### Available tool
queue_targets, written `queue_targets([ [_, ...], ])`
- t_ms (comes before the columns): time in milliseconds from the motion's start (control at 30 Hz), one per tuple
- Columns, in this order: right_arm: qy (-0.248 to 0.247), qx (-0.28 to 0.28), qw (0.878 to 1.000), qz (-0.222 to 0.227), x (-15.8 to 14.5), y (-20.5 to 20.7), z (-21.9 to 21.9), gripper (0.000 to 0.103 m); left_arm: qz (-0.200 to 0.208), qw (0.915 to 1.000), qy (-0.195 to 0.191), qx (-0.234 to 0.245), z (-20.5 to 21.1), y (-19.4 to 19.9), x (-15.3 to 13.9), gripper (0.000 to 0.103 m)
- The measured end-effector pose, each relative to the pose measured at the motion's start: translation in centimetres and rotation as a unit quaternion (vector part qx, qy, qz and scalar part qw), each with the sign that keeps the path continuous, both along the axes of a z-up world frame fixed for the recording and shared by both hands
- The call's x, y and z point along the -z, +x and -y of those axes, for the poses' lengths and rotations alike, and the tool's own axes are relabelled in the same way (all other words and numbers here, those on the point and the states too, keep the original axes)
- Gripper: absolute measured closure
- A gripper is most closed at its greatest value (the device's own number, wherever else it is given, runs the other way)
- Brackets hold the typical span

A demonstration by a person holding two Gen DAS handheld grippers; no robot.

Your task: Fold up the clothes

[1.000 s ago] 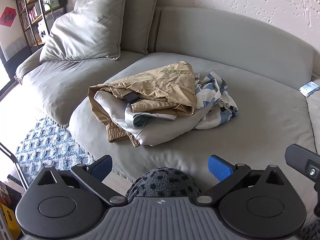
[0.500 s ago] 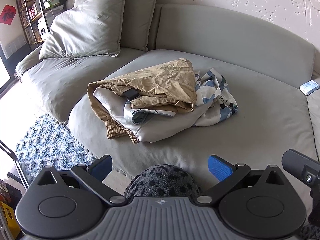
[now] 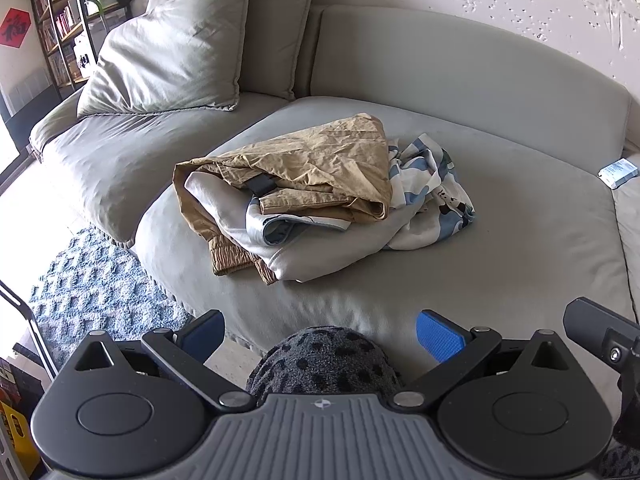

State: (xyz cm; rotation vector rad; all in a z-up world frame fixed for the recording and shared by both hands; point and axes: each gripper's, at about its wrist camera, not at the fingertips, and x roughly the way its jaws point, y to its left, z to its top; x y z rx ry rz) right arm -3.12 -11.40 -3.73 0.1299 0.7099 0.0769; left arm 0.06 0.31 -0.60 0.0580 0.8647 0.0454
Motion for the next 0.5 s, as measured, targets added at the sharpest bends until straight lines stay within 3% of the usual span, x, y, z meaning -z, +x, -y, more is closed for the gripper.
queue_targets([
  [500,0.000,0.003,1.000,-0.002,-0.02,-0.02,0.10,0.000,-0.002,1.0000,-0.002,0.000,-0.06,0.05,0.05,0.001],
])
